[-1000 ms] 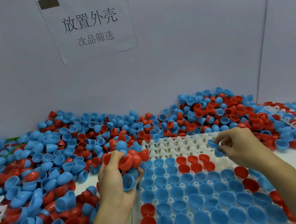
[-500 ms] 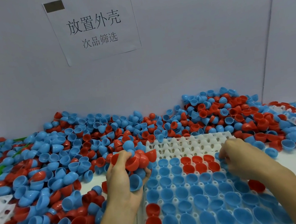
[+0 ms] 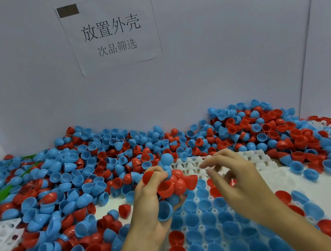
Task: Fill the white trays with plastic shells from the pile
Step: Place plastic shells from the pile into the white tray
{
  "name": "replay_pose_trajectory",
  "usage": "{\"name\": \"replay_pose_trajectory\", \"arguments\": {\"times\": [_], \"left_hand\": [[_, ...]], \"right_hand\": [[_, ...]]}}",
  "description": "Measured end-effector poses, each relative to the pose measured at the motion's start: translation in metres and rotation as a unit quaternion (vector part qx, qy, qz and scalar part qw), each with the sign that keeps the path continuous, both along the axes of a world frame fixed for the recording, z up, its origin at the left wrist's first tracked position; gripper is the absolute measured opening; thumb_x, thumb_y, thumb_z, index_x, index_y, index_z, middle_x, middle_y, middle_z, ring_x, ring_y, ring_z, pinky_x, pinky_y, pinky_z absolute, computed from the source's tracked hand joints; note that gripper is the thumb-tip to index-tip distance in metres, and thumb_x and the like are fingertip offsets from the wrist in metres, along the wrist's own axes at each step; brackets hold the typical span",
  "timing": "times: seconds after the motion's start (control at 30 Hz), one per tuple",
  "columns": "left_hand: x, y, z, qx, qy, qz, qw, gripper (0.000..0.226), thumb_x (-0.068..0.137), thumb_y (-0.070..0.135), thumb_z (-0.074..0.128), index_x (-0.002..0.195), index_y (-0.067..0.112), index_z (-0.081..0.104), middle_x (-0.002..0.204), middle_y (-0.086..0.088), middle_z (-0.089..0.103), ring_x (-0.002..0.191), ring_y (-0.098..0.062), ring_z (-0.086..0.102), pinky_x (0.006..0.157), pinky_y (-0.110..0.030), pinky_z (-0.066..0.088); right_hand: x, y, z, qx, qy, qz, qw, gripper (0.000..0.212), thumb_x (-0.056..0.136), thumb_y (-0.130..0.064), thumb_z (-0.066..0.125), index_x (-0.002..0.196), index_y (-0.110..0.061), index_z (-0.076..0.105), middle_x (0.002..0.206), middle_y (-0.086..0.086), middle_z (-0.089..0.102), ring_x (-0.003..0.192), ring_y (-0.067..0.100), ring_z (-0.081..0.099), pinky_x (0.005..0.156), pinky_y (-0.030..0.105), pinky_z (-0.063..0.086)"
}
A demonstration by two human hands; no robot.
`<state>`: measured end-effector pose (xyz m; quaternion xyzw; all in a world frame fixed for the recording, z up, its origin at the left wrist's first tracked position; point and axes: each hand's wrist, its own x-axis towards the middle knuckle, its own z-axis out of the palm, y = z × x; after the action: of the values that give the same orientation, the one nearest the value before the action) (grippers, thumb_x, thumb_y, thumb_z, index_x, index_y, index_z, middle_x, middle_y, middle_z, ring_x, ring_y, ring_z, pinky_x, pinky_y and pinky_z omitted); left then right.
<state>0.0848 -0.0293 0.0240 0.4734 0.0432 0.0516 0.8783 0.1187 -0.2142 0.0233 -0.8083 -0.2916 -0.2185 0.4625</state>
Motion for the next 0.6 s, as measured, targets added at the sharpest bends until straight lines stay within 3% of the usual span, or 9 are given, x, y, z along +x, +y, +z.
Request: {"name": "replay_pose_trajectory", "arguments": {"times": [0.13,0.23,0.3,0.47,0.6], "left_hand": [[0.001,-0.002,-0.002,0.015,-0.009,-0.022,1.000,0.014,0.067,0.019,0.071,0.066,0.019,0.057,0.078,-0.010,0.062,0.066,-0.023,0.063,0.055,-0.033,0.053],[0.002,-0.002,-0.002,-0.001,0.005,-0.015,1.000,0.015,0.063,0.019,0.073,0.066,0.020,0.058,0.080,-0.011,0.064,0.067,-0.025,0.064,0.052,-0.033,0.052],[0.003,-0.002,-0.003,0.003,0.006,-0.007,1.000,0.016,0.061,0.020,0.073,0.066,0.021,0.058,0.079,-0.010,0.064,0.067,-0.024,0.064,0.055,-0.034,0.052],[0.005,0.002,-0.004,-0.019,0.015,0.009,1.000,0.012,0.063,0.019,0.073,0.065,0.020,0.061,0.079,-0.010,0.062,0.073,-0.024,0.062,0.058,-0.034,0.053],[0.007,0.004,-0.005,-0.042,0.032,0.019,0.998,0.017,0.057,0.020,0.076,0.064,0.018,0.061,0.082,-0.012,0.059,0.069,-0.022,0.058,0.050,-0.030,0.051]], "right_hand": [[-0.005,0.009,-0.005,-0.018,0.015,0.062,0.998,0.020,0.088,-0.012,0.074,0.100,-0.028,0.073,0.100,-0.018,0.063,0.096,0.011,0.061,0.069,0.020,0.050],[-0.004,0.008,-0.006,-0.027,0.021,0.058,0.998,0.011,0.083,-0.016,0.079,0.086,-0.026,0.075,0.093,-0.016,0.063,0.089,0.011,0.061,0.068,0.018,0.047],[-0.006,0.008,-0.005,-0.019,0.031,0.071,0.997,0.012,0.082,-0.016,0.080,0.079,-0.026,0.073,0.094,-0.015,0.062,0.089,0.014,0.061,0.066,0.023,0.049],[-0.009,0.002,0.000,0.038,0.098,0.125,0.987,0.012,0.079,-0.010,0.068,0.072,-0.020,0.067,0.106,-0.009,0.068,0.105,0.018,0.064,0.078,0.037,0.055],[-0.006,-0.004,0.004,0.114,0.175,0.117,0.971,0.020,0.089,0.004,0.065,0.078,-0.012,0.065,0.087,0.003,0.072,0.080,0.016,0.070,0.073,0.031,0.059]]}}
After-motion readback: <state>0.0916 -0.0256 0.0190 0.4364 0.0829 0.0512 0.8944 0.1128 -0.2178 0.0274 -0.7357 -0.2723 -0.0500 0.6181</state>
